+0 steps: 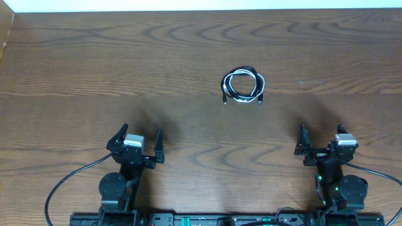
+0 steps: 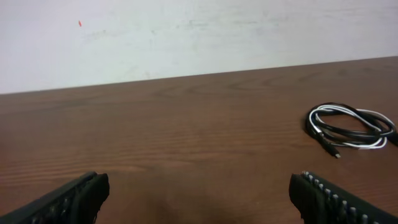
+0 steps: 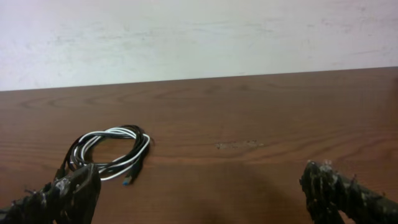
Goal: Untangle cables
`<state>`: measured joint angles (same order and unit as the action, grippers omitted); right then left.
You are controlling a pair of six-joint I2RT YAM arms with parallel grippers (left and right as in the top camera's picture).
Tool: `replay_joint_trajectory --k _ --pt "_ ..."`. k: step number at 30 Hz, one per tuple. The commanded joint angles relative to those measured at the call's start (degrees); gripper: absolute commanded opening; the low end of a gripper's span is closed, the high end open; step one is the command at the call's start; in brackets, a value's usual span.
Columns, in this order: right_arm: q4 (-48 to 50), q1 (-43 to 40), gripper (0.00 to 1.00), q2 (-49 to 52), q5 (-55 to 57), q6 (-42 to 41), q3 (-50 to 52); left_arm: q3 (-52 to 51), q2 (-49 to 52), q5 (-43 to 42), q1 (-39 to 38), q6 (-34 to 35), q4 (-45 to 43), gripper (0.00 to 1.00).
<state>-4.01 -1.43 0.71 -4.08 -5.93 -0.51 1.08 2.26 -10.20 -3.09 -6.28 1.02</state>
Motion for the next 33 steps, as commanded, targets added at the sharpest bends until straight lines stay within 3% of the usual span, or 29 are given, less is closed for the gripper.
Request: replay_joint_trajectory --k 1,10,19,33 --pt "-0.1 -0.2 0.99 -0.3 0.5 -0.9 0.2 -0.9 1.7 -0.7 0.3 1.2 2.2 0.98" --pt "-0.1 -0.2 0.99 -0.3 0.5 -0.9 0.2 -0.9 12.7 0.3 0.3 1.2 0.7 0.98" --pt "-0.1 -0.2 0.99 -0.3 0.5 -0.9 0.2 4.3 13.5 -1.1 0.3 1.2 -1.9 0.98" --pt "0.5 -0.2 0.99 -0.3 0.7 -0.9 0.2 22.1 13.5 -0.7 0.3 3.4 18.8 0.98"
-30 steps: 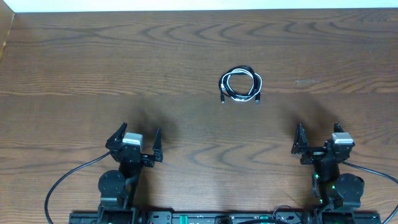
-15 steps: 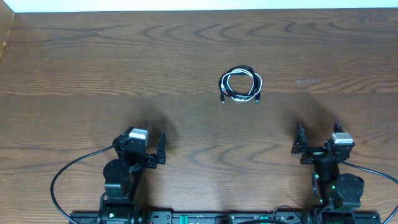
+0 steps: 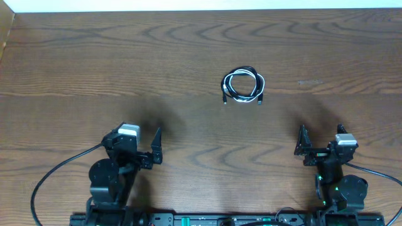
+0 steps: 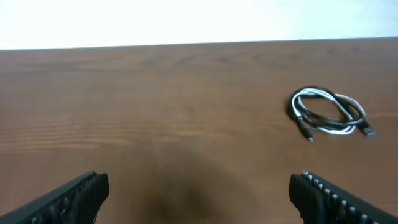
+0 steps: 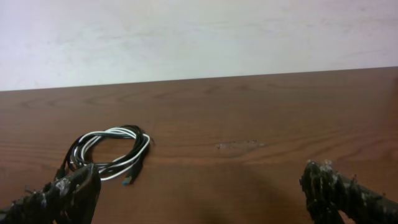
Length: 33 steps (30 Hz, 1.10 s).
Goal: Untangle cables
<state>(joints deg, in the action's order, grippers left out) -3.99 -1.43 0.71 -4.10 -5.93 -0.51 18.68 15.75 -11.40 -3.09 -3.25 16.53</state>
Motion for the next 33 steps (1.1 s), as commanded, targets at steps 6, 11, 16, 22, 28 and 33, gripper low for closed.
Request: replay_joint_trajectory --k 6,11,16,22,28,33 --pt "-0.1 -0.2 0.99 -0.3 0.7 -0.9 0.2 13.0 0.0 0.5 0.3 0.3 13.8 0.98" --pt "2.0 -0.2 0.99 -0.3 -0.6 -1.3 0.2 17.6 0.0 0.3 0.3 0.5 18.7 0.98" --pt "3.9 -0.2 0.99 -0.3 -11.5 -1.3 -1.2 19.0 0.0 -1.4 0.3 0.6 23.6 0.98" --pt "-2.1 -0.2 0.99 -0.3 -14.3 -1.3 -9.8 21.3 0.0 -4.7 0.3 0.5 24.9 0.98" --pt "-18.8 -0.2 0.99 0.1 -14.0 -1.3 -24.4 26.5 0.0 -2.9 0.3 -2.1 25.2 0.98" --pt "-27.6 -0.2 0.99 2.9 -14.1 -1.3 -35.0 27.3 0.0 -3.2 0.3 -2.1 27.9 0.98"
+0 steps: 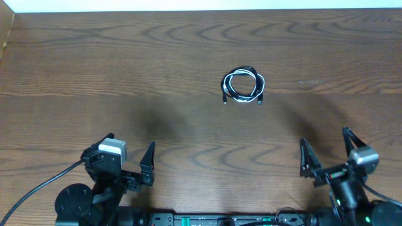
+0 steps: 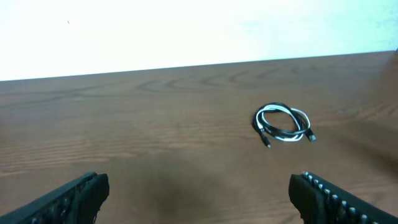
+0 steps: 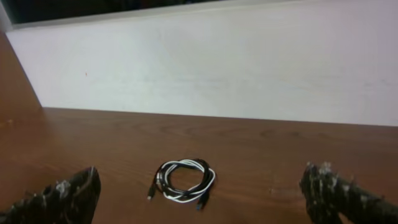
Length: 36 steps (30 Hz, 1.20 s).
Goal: Untangle cables
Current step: 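Raise both arms and move the left gripper toward the cable bundle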
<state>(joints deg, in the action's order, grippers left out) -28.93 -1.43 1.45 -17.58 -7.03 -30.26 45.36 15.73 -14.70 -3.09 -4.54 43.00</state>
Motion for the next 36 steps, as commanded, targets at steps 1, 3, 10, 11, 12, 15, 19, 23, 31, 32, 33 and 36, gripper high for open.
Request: replay_joint_trajectory --k 1,3,10,11,12,15,19,23,31,32,33,36 --pt "-3.7 -0.2 0.99 3.1 -0.6 -0.2 -7.2 0.7 0.0 0.1 0.3 -0.8 2.4 0.98" --pt "-5.8 -0.2 0.99 5.9 -0.6 -0.2 -11.4 0.7 0.0 -0.6 0.3 -0.8 3.3 0.98" --pt "-17.3 -0.2 0.99 21.7 -2.5 4.1 -29.9 0.8 1.2 -4.2 0.2 -0.8 2.1 0.98" --pt "-18.9 -0.2 0.99 23.8 -2.5 4.9 -32.2 0.9 1.6 -4.2 0.2 -0.8 1.9 0.98" --pt "-21.5 -0.2 0.99 27.8 -2.5 6.3 -36.2 1.3 2.5 -4.2 0.2 -0.8 1.5 0.98" --pt "-25.4 -0.2 0.99 34.7 -2.5 9.2 -42.2 3.1 6.2 -4.4 0.2 -1.0 0.7 0.98" --pt "-29.0 -0.2 0.99 42.3 -2.5 13.1 -47.4 6.8 13.4 -4.5 0.2 -1.0 0.7 0.98" --pt "-31.0 -0.2 0.99 47.6 -2.5 16.0 -49.6 11.3 20.9 -7.7 0.2 -1.0 0.6 0.98" --pt "-28.2 -0.2 0.99 51.8 -1.4 20.0 -49.7 14.1 29.1 -10.2 0.2 -0.7 0.9 0.98" --pt "-27.3 -0.2 0.99 51.8 -1.4 20.0 -49.7 14.1 29.1 -10.3 0.2 -0.7 1.1 0.98" --pt "-26.5 -0.2 0.99 51.8 -1.7 19.9 -49.7 14.1 29.0 -10.4 0.2 -0.7 1.5 0.98" --pt "-25.6 -0.2 0.99 51.8 -2.3 19.9 -49.7 14.1 28.6 -10.4 0.2 -0.8 1.9 0.98"
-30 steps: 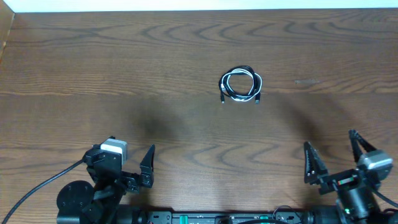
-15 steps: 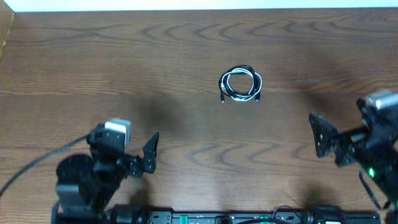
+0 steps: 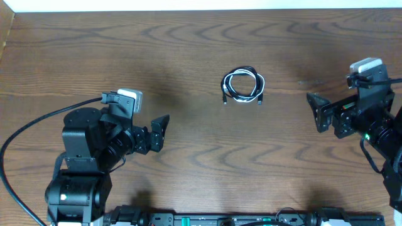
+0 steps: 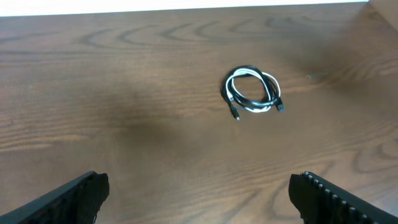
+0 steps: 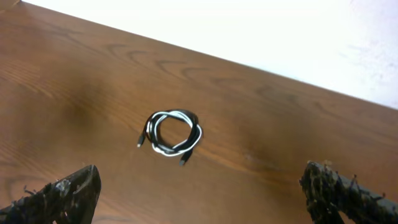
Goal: Untangle cables
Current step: 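Raise both arms and move the left gripper toward the cable bundle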
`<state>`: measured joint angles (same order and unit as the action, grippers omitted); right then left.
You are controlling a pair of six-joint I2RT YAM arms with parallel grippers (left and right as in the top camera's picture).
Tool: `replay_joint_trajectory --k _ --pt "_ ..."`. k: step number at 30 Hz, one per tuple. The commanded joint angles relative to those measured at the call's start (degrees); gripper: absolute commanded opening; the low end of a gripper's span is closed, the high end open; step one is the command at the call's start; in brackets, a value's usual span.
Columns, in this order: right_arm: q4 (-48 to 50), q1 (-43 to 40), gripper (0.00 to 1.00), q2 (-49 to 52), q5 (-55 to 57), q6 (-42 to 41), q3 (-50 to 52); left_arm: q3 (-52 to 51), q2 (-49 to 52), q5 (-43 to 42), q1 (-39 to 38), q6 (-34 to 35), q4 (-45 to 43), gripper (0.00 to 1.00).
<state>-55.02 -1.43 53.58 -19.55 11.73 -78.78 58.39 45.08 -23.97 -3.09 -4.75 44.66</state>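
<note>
A small coil of black and white cables (image 3: 243, 86) lies flat on the brown wooden table (image 3: 188, 50), right of centre toward the far side. From the left wrist the coil (image 4: 252, 91) sits ahead and to the right. From the right wrist the same coil (image 5: 173, 132) lies ahead and to the left. My left gripper (image 4: 199, 208) is open, high above bare wood, well short of the coil. My right gripper (image 5: 199, 202) is open too, with nothing between its fingers. Overhead, the left arm (image 3: 94, 141) stands to the left and the right arm (image 3: 370, 107) far right.
A white wall (image 5: 280, 37) runs along the table's far edge. The left arm's black supply lead (image 3: 25, 135) loops over the near left of the table. The table's left edge (image 3: 5, 31) shows at the far left.
Both arms stood low at the near edge; now both are farther in over the table, their wrist views looking down on the coil from above. The coil has not moved.
Both grippers sat open at the near edge, facing the coil low across the table. Then the left arm had shifted a little left while the right stayed. Then both were drawn back at the near edge. Now both look down over the table; the coil lies untouched.
</note>
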Motion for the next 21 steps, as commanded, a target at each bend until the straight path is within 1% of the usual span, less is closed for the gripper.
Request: replay_joint_trajectory --k 1,3,6,9,12,13,15,16,18,20,21 --pt "0.8 -0.2 0.99 -0.3 -0.3 1.2 -1.1 1.1 -0.8 -1.1 0.2 -0.5 0.2 0.98" --pt "0.4 -0.2 0.99 -0.3 -0.4 1.2 -1.1 1.1 -0.8 -1.1 0.2 -0.5 1.2 0.98" --pt "-0.4 -0.2 0.99 -0.3 -0.3 1.2 -1.1 1.1 -0.7 -1.1 0.2 -0.5 5.0 0.98" --pt "-1.4 -0.2 0.99 -0.3 -1.0 1.2 -1.1 1.1 -0.3 -1.1 0.2 -0.5 3.5 0.98" --pt "-2.5 -0.2 0.99 0.3 3.9 1.2 -1.0 1.1 1.2 -1.2 0.2 0.2 -0.9 0.99" --pt "-2.7 -0.2 0.99 0.5 4.6 1.2 -1.0 1.1 1.7 -1.2 0.2 1.0 -2.2 0.87" --pt "-3.1 -0.2 0.99 1.6 6.2 0.4 -1.0 1.1 3.4 -1.2 0.2 4.7 -6.0 0.57" --pt "-3.1 -0.2 0.99 2.4 6.5 -0.3 -1.0 1.1 4.4 -1.2 0.2 6.9 -7.9 0.51" --pt "-3.1 -0.2 0.99 3.4 6.5 -0.5 -1.0 1.1 6.1 -1.2 0.2 9.8 -10.3 0.5" --pt "-3.1 -0.2 0.99 4.9 6.5 -0.5 -1.0 1.1 8.3 -1.1 0.2 10.3 -11.6 0.51" --pt "-3.1 -0.2 0.99 5.4 6.5 -0.5 -1.0 1.1 9.2 -1.1 0.2 10.3 -11.5 0.63"
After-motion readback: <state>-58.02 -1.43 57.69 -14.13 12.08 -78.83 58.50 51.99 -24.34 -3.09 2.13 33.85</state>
